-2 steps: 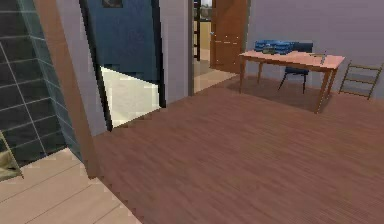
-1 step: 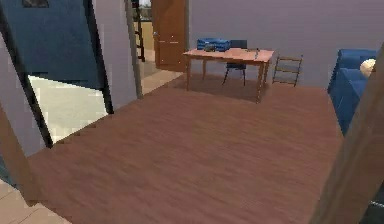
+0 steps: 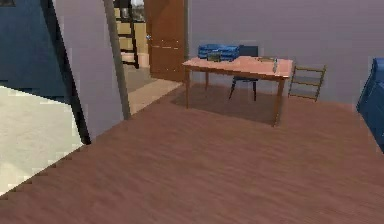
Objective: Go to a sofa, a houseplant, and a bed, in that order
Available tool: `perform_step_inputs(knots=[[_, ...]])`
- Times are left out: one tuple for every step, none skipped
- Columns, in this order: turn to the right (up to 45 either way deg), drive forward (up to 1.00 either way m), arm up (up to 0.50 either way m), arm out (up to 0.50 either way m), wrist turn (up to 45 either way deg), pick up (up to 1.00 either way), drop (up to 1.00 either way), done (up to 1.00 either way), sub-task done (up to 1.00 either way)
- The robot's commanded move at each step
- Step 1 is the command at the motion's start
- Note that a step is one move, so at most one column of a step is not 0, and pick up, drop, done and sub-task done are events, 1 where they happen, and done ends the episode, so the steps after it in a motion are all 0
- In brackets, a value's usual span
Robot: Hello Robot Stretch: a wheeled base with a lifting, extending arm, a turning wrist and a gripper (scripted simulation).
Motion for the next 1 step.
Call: perform_step_inputs(knots=[[45.0, 0.0, 0.0, 0.0, 0.0, 0.0, 0.0, 0.0, 0.0]])
